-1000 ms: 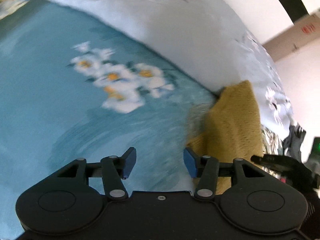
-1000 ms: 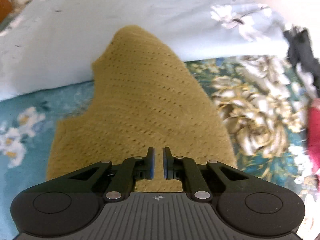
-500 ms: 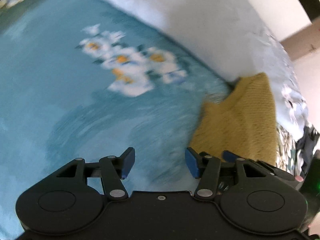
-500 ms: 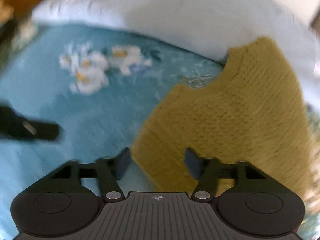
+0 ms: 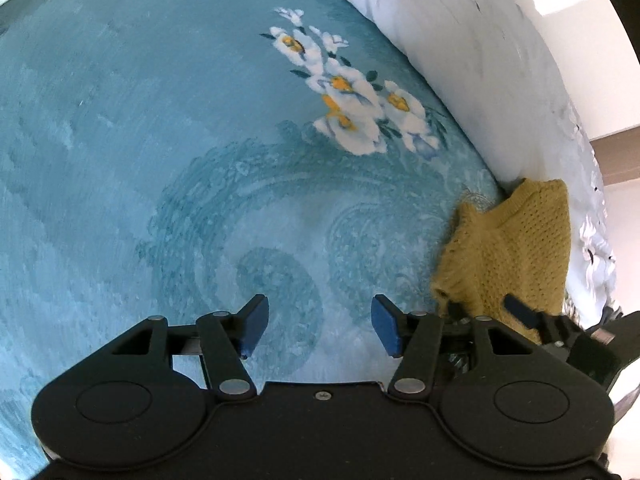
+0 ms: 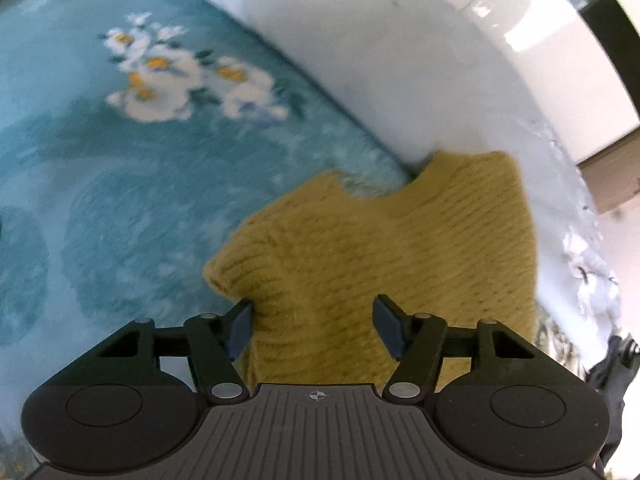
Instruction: Fold clothes
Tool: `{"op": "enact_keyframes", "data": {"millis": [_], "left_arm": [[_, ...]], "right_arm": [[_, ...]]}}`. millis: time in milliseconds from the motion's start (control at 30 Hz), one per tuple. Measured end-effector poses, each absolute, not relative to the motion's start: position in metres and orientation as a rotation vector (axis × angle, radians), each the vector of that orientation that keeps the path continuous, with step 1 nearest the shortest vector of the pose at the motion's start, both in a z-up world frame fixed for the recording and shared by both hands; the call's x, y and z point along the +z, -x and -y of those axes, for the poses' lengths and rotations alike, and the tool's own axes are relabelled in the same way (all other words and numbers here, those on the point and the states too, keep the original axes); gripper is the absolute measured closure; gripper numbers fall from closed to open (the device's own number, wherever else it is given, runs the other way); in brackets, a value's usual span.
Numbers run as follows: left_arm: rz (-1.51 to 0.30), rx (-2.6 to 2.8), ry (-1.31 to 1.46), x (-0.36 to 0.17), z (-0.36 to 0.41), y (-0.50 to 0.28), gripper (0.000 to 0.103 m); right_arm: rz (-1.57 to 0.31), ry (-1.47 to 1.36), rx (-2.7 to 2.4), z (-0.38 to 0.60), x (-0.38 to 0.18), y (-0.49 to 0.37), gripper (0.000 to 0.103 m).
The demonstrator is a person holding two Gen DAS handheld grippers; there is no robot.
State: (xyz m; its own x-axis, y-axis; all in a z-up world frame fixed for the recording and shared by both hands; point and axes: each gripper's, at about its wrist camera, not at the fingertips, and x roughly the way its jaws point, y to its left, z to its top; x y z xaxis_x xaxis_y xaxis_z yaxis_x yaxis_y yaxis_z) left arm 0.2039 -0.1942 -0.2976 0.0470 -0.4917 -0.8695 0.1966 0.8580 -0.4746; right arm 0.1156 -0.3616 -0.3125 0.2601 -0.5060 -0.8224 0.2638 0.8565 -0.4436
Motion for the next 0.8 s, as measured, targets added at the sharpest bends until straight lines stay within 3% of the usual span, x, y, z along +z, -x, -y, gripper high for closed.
{"op": "enact_keyframes", "data": {"millis": [300,500,633,800], "left_arm": [[-1.436,-0.523,0.286,-0.3,0.18,-0.202,0.047],[-1.43,-0.548,0.265,-0.295,0.185,-0.207,0.047],[-1.413,-0.589,0.231,-0.289,0.202,-0.215,0.047],[-1.37,-0.673,0.174,-0.281,0.242,-0.234,0.047]], "right_arm": [[-1.098,0.326,-0.59,0.356,-0.32,-0.14,0.049],[-1.076,0.136,-0.687,0.4,-0.316,-0.149,0.066],[-1.003,-0.141,-0.735,0.438,-0.293,-0.133,0.085],[-0.87,-0.242,-0.912,0.478,-0.246,-0.085,0.089]]}}
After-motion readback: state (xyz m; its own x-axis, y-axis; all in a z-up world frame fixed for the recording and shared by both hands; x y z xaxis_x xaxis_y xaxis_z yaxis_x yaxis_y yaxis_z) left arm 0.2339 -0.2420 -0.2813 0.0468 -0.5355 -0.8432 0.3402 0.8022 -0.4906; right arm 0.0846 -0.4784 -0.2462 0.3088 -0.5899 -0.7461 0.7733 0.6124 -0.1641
